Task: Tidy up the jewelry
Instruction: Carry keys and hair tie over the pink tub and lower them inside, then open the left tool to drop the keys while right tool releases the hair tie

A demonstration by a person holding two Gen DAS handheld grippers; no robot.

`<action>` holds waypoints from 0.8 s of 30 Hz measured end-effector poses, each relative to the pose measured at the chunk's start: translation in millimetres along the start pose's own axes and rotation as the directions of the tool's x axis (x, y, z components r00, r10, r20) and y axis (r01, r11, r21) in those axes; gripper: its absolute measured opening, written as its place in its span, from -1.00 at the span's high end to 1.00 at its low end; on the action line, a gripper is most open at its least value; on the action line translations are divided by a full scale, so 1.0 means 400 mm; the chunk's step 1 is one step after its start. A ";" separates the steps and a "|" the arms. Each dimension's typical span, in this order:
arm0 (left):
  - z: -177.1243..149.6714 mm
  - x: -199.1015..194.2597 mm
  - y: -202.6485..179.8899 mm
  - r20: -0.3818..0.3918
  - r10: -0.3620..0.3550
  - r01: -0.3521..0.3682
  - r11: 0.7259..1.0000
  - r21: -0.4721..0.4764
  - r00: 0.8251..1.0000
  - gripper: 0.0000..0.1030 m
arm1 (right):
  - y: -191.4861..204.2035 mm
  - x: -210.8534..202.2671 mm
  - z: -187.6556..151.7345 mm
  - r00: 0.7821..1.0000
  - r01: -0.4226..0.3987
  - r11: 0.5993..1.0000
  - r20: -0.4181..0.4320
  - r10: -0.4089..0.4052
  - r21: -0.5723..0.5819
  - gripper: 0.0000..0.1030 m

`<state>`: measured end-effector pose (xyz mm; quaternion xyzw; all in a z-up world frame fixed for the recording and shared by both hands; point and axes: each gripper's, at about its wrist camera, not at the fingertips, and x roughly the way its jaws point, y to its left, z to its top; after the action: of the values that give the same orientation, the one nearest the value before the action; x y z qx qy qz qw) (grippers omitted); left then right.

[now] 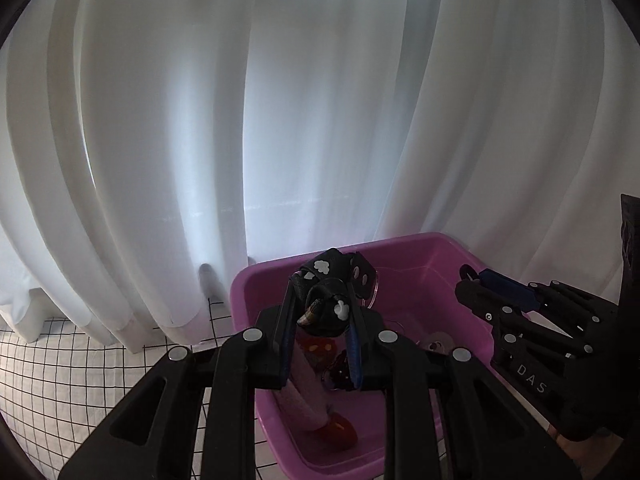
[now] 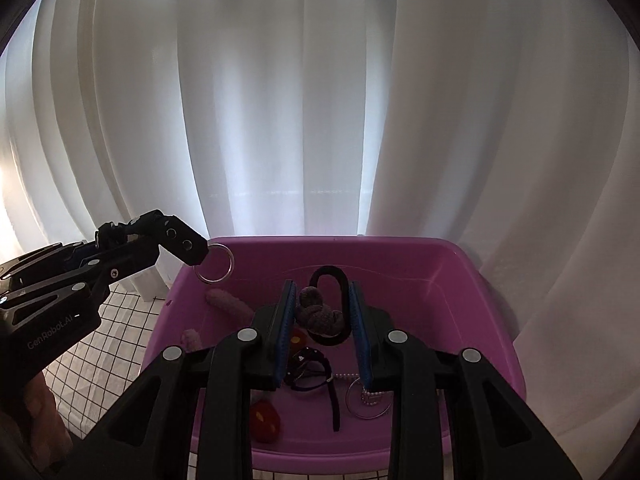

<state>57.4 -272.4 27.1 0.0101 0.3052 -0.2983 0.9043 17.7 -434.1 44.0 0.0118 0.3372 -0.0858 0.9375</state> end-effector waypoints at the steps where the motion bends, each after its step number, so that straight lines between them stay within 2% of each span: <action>1: -0.001 0.019 -0.020 -0.013 0.006 -0.006 1.000 -0.003 1.000 0.59 | -0.024 0.011 0.000 1.000 -0.006 1.000 -0.008 0.006 0.001 0.49; 6: -0.018 0.093 -0.085 -0.076 0.044 -0.045 0.999 -0.017 0.996 0.59 | -0.098 0.072 -0.008 0.998 -0.032 0.999 -0.057 0.032 0.008 0.49; 10: -0.034 0.159 -0.101 -0.153 0.068 -0.074 0.997 -0.035 0.986 0.59 | -0.141 0.144 -0.020 0.992 -0.045 0.999 -0.121 0.046 0.012 0.49; 18: -0.088 0.281 -0.082 -0.336 0.115 -0.152 0.984 -0.088 0.935 0.59 | -0.177 0.257 -0.062 0.956 -0.061 0.997 -0.284 0.075 0.056 0.49; 24: -0.112 0.304 -0.065 -0.385 0.139 -0.193 0.975 -0.106 0.912 0.57 | -0.185 0.292 -0.083 0.940 -0.069 0.996 -0.330 0.086 0.060 0.49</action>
<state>96.0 -349.8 -73.0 0.0286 0.4908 -0.1904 0.8497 72.9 -522.0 -53.2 0.0617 0.4873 -0.0536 0.8694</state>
